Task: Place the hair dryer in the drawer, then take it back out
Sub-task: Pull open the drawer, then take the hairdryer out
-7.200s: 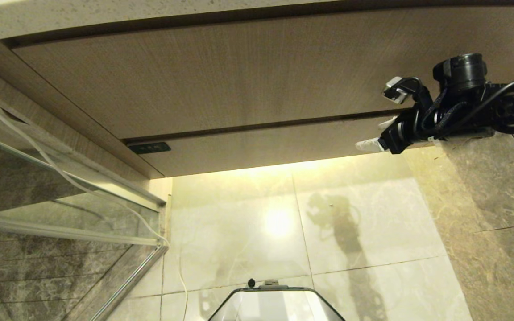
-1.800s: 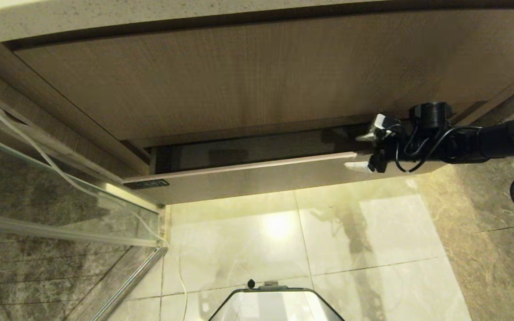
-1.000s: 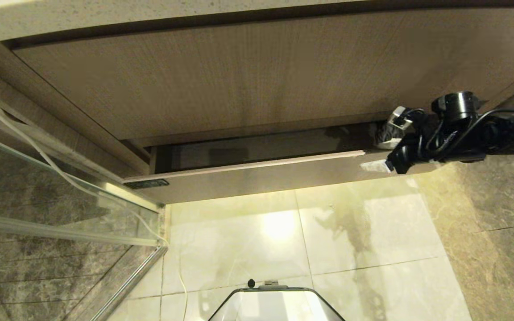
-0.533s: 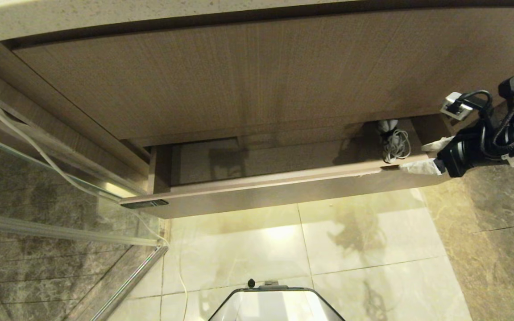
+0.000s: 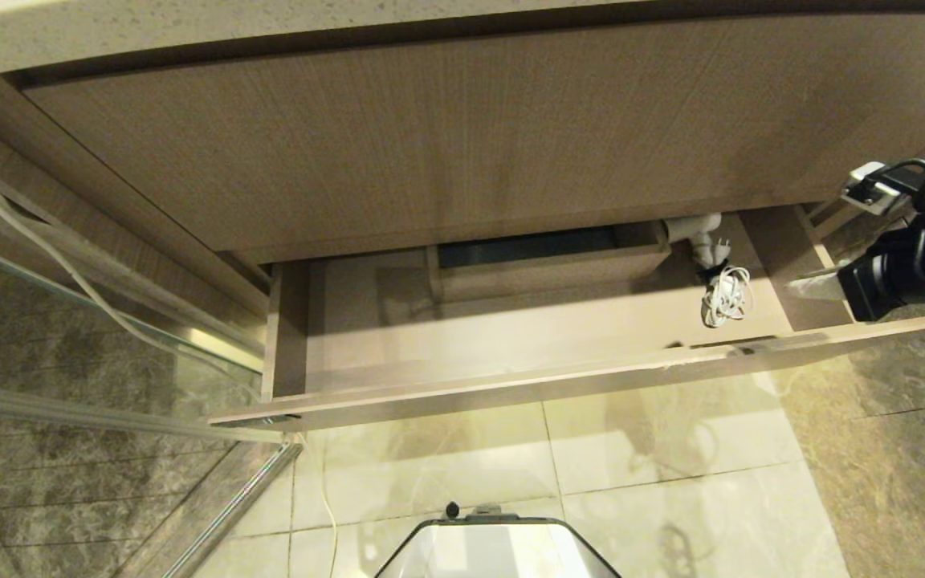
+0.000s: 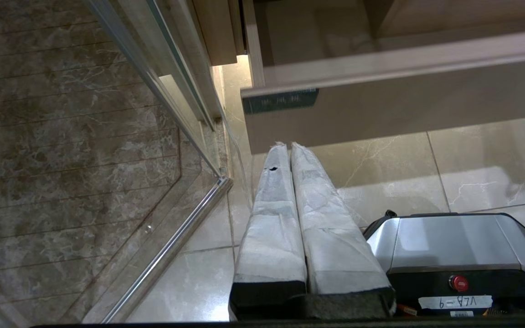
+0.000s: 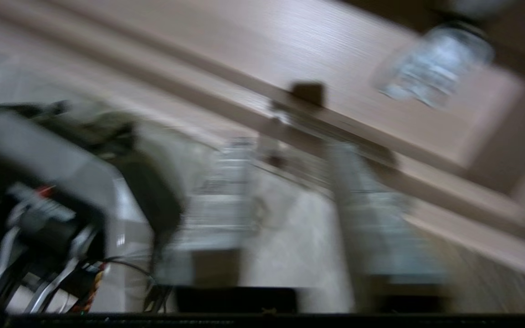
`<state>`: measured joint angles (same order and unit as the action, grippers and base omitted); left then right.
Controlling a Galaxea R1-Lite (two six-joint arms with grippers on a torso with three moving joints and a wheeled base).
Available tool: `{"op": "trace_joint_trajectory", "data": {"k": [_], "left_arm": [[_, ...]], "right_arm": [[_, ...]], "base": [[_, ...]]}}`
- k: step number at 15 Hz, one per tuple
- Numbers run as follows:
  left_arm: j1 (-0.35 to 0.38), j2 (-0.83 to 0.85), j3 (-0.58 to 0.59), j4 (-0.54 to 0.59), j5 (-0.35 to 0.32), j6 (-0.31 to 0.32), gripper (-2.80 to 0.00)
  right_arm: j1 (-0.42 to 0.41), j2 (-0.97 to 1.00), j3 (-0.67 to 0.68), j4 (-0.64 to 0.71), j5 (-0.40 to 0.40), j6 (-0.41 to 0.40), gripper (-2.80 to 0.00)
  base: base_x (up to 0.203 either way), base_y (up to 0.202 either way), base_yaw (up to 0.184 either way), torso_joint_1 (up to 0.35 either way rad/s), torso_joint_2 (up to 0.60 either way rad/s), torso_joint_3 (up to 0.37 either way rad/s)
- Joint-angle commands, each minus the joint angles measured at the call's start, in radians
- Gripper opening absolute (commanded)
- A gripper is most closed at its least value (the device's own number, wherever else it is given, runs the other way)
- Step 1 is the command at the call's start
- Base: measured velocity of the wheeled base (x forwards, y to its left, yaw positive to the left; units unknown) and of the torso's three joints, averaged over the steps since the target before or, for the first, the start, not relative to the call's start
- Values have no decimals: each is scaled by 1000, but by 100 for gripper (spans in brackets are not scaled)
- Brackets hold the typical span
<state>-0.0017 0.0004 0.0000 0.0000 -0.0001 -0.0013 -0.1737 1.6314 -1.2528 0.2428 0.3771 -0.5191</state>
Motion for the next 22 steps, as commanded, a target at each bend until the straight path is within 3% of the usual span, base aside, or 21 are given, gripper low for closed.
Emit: {"op": "trace_joint_trajectory", "data": {"k": [1,4,9,10,15,20,22], "left_arm": [[0,0,0,0,0,0,-280],[0,0,2,0,-1,0,-280],[0,0,2,0,0,0,-280],[0,0,2,0,0,0,-280],[0,0,0,0,0,0,-280],[0,0,0,2,-1,0,-280],[0,0,2,0,-1,0,-280]], "right_arm": [[-12,-10,-1,-2,-8,0,-280],[-115,98,-17,-121,-125,2,-280],[-213,261,-48,-212,-158,-13,-280],[-213,262,-48,-213,-158,-14,0],[-227,456,-124,-248,-146,-48,0],[-226,458,-127,-252,-141,-51,0],[-220,543,-182,-292,-68,-68,0]], "base": [[0,0,0,0,0,0],[0,0,0,0,0,0],[0,0,0,0,0,0],[0,0,0,0,0,0],[0,0,0,0,0,0],[0,0,0,0,0,0],[0,0,0,0,0,0]]}}
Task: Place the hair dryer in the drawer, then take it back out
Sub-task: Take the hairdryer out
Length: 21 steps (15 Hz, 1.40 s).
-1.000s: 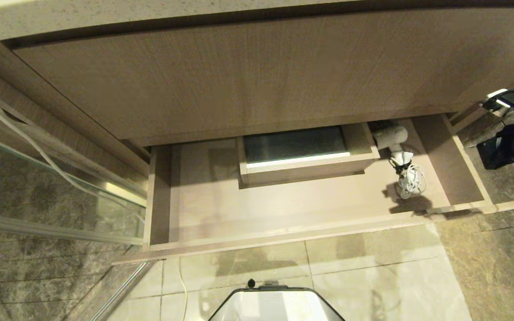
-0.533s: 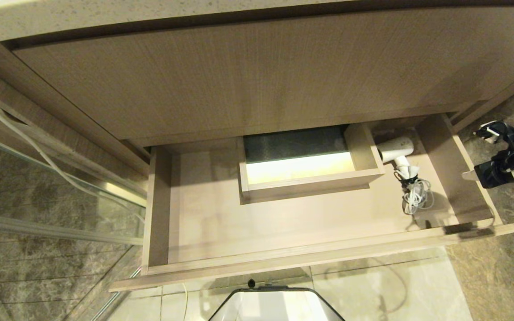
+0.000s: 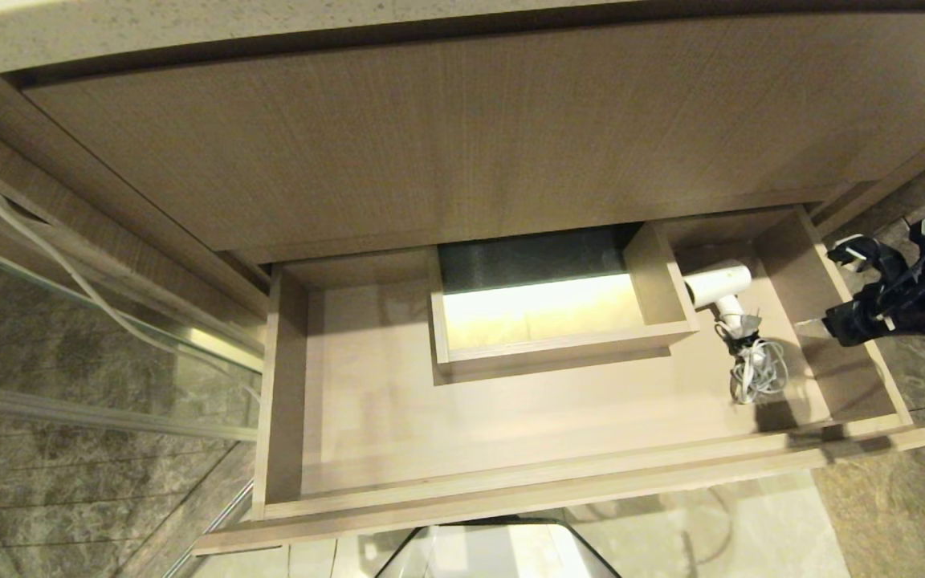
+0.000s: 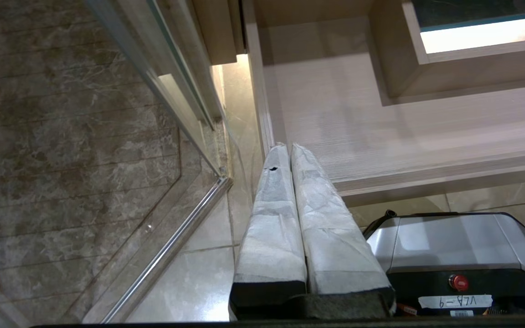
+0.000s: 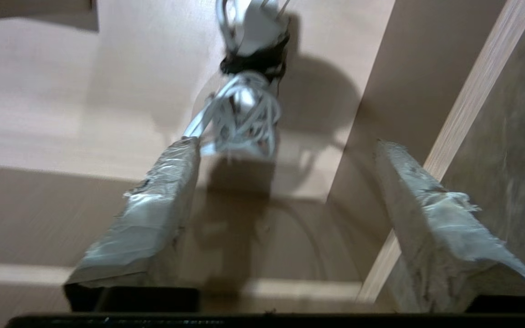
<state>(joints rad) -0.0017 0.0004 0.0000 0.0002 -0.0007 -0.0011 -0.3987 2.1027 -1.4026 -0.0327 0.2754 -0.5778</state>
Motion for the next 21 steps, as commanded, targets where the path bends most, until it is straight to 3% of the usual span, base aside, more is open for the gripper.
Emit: {"op": "trace_joint_trajectory", "data": {"k": [1,5,12,21], "left_arm": [[0,0,1,0,1,0,-280],[0,0,0,0,1,0,-280],[0,0,2,0,1,0,-280],[0,0,1,0,1,0,-280]], "right_arm": [[8,155,-62,-43,66,-17,0],[15,314,-172,-102,188,-33,0],[28,475,-352,-189,199,-39,0],[30,534,-388,-247,192,-39,0]], "base": [[0,0,0,0,0,0],[0,0,0,0,0,0],[0,0,0,0,0,0],[0,0,0,0,0,0]]}}
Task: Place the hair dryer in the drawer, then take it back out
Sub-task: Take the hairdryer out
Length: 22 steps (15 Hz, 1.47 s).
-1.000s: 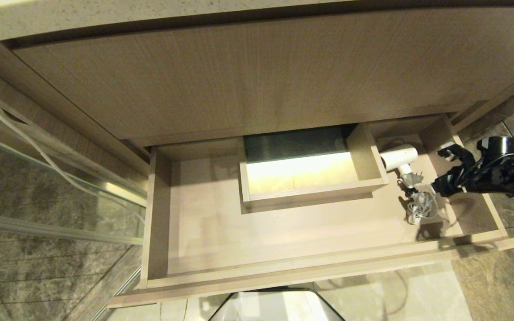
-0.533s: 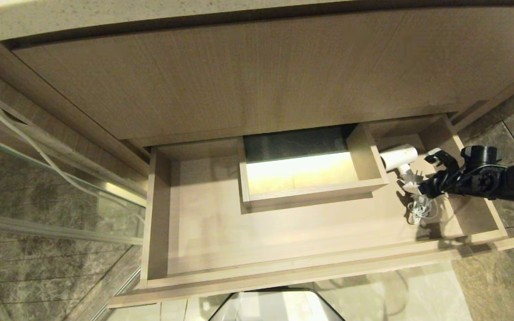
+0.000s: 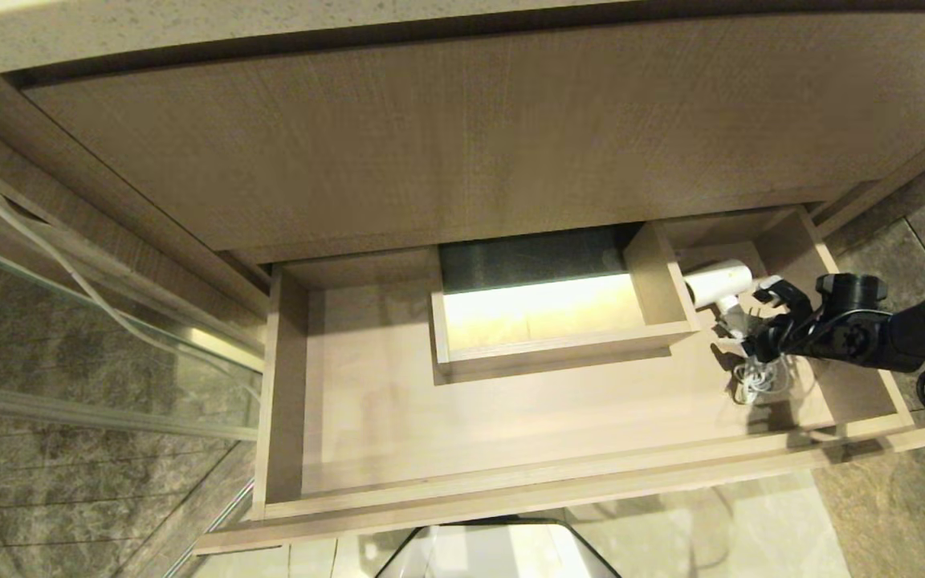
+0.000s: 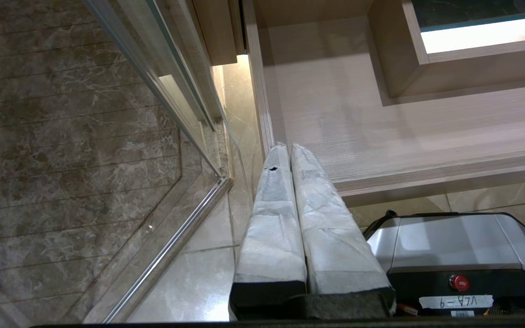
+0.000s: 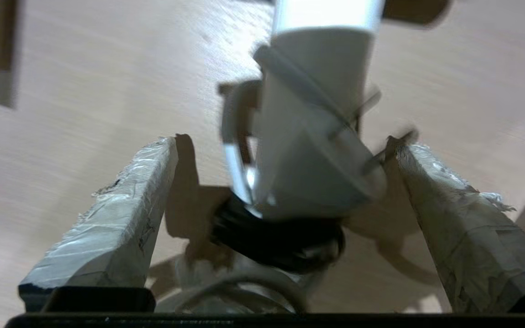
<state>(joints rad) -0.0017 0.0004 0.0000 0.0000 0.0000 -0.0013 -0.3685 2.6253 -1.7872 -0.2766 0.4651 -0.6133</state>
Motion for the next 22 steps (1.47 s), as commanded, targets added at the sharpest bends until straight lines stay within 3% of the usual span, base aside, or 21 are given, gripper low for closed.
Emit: {"op": "trace_joint_trajectory", "data": {"k": [1,3,4,5,13,22], "left_arm": [[0,0,1,0,0,0,-280],[0,0,0,0,-2,0,-280],[0,0,0,0,-1,0,-280],[0,0,2,0,0,0,-280],[0,0,0,0,0,0,-280],[0,0,0,0,0,0,-280]], "right_arm": [[0,20,-15,-3,2,-5,0],[-1,27,-17,3,-3,-4,0],[-1,28,-18,5,-2,-2,-167],[-1,27,-18,5,-2,-3,-280],[-2,-52,-2,4,-3,-1,-280],[-36,-408,196,64,-2,-2,-280]], "base": [[0,0,0,0,0,0],[0,0,0,0,0,0],[0,0,0,0,0,0],[0,0,0,0,0,0],[0,0,0,0,0,0],[0,0,0,0,0,0]]}}
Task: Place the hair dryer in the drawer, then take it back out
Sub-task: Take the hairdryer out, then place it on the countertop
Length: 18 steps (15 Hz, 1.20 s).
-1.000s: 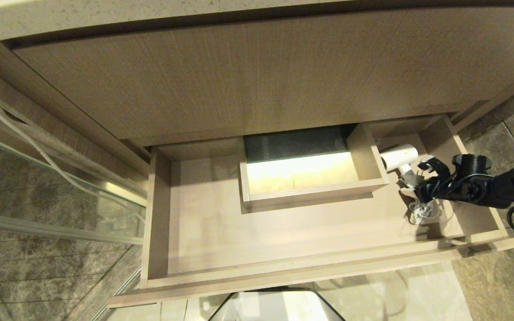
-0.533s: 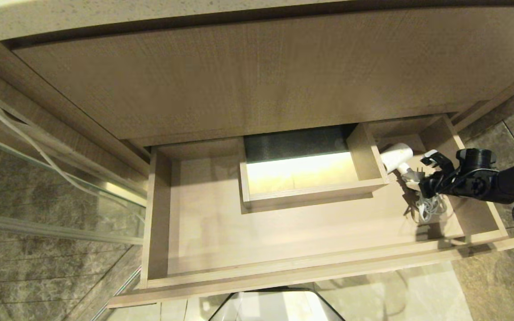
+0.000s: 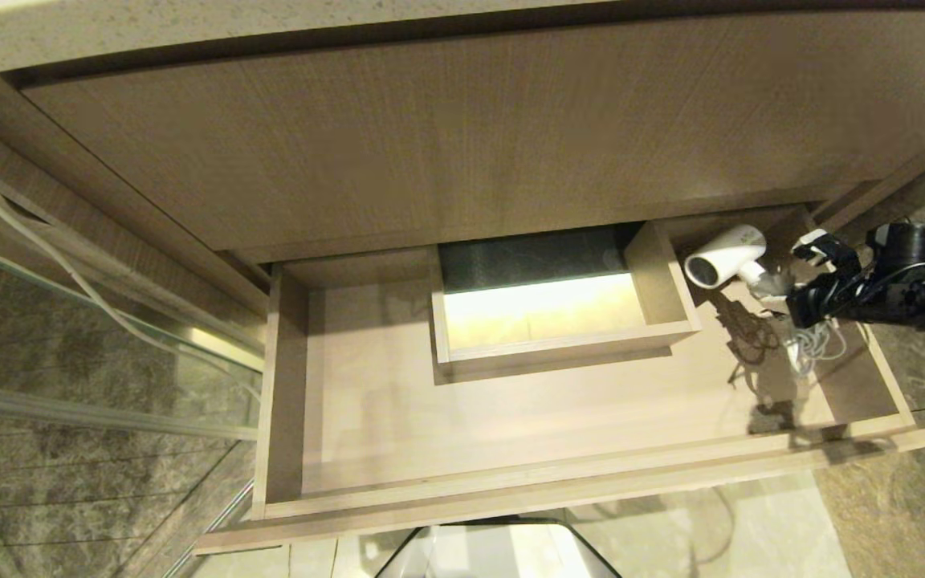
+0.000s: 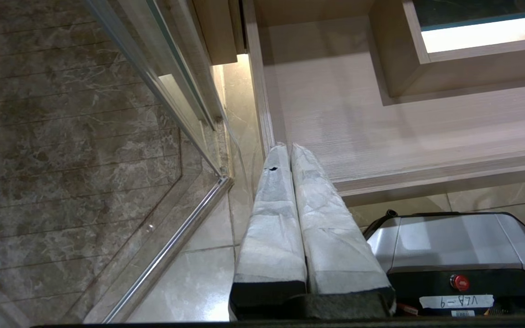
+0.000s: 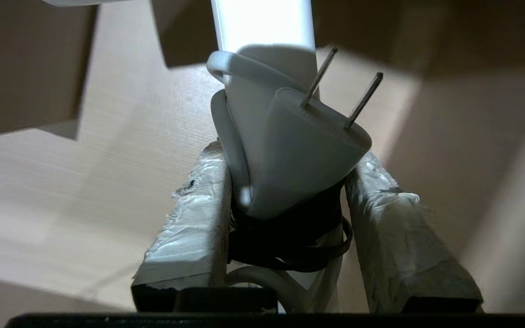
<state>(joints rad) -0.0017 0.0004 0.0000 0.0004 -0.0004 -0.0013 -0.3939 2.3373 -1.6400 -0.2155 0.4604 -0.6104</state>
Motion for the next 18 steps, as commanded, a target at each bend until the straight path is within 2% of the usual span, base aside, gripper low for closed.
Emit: {"op": "trace_joint_trajectory", "data": {"k": [1,3,8,12,18], "left_arm": [[0,0,0,0,0,0,-280],[0,0,2,0,0,0,-280],[0,0,0,0,0,0,-280],[0,0,0,0,0,0,-280],[0,0,2,0,0,0,-280]], "right_arm": [[-17,-135,68,9,3,-6,-280],[-30,-194,129,25,-9,-9,-280],[-58,-345,228,175,-32,-45,-280],[-59,-431,314,198,-37,-59,-280],[-59,-877,612,189,-37,-60,-280]], "base": [[0,0,0,0,0,0],[0,0,0,0,0,0],[0,0,0,0,0,0],[0,0,0,0,0,0],[0,0,0,0,0,0]]}}
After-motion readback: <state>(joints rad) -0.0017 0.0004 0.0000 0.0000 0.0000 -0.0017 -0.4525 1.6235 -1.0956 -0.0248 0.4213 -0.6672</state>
